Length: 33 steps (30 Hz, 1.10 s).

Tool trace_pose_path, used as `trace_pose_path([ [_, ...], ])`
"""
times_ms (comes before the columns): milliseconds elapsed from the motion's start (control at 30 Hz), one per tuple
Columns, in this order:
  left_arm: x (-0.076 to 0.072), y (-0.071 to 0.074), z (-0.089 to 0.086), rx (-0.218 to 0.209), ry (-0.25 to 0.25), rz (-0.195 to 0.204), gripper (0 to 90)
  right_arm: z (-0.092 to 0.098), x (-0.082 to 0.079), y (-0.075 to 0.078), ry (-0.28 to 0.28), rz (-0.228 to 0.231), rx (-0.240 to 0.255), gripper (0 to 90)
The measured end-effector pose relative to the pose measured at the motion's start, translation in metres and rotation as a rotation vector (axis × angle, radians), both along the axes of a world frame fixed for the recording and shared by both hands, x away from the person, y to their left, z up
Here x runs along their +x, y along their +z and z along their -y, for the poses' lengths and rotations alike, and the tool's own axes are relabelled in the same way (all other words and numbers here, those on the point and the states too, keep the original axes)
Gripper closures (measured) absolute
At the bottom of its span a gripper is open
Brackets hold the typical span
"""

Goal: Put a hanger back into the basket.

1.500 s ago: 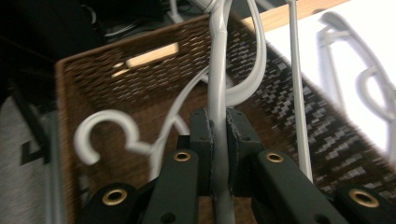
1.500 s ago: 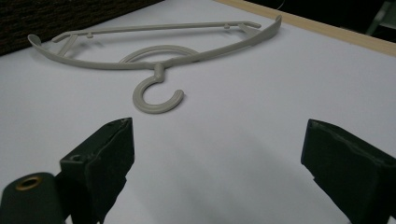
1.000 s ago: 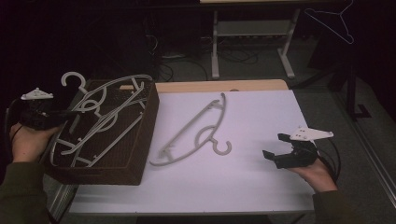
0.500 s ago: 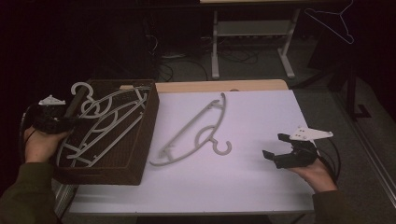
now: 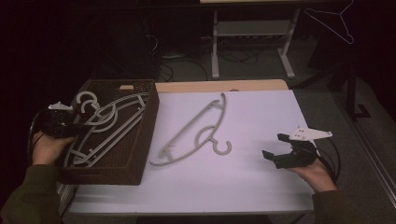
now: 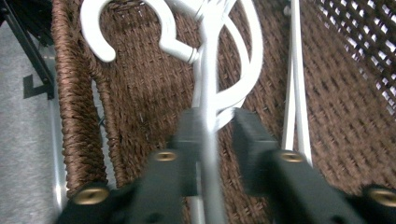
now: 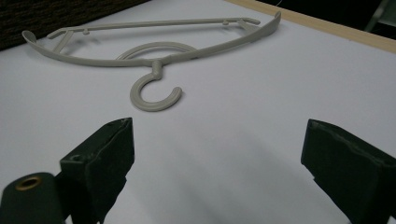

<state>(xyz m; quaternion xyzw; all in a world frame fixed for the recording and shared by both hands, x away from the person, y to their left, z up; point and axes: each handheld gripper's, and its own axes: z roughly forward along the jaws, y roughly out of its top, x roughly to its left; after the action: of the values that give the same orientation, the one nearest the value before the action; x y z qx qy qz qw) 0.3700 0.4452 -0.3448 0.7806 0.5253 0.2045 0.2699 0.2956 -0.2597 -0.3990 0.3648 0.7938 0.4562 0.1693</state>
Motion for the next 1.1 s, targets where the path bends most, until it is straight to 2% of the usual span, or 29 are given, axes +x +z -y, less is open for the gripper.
trace_pose_path([
  [133, -0.002, 0.006, -0.001, -0.034, 0.006, 0.041, 55.4, 0.0, 0.0, 0.0, 0.002, 0.003, 0.0, 9.1],
  [200, -0.004, 0.01, 0.002, -0.055, -0.006, 0.056, 49.6, 0.0, 0.0, 0.0, 0.003, 0.003, 0.001, 9.2],
  [367, -0.006, 0.02, 0.017, -0.116, -0.057, 0.108, 40.0, -0.004, 0.0, 0.001, 0.006, 0.0, -0.001, 9.2],
  [467, -0.006, 0.026, 0.035, -0.146, -0.107, 0.117, 34.6, -0.006, 0.0, 0.002, 0.013, 0.001, -0.002, 9.2],
  [633, -0.006, 0.036, 0.064, -0.173, -0.192, 0.141, 29.0, -0.006, -0.001, 0.002, 0.014, 0.001, 0.0, 9.2],
  [867, -0.005, 0.043, 0.102, -0.233, -0.269, 0.18, 26.3, -0.005, -0.001, 0.002, 0.014, 0.008, 0.003, 9.2],
  [1100, -0.006, 0.048, 0.14, -0.268, -0.352, 0.201, 26.9, -0.004, 0.0, 0.003, 0.014, 0.006, 0.006, 9.1],
])
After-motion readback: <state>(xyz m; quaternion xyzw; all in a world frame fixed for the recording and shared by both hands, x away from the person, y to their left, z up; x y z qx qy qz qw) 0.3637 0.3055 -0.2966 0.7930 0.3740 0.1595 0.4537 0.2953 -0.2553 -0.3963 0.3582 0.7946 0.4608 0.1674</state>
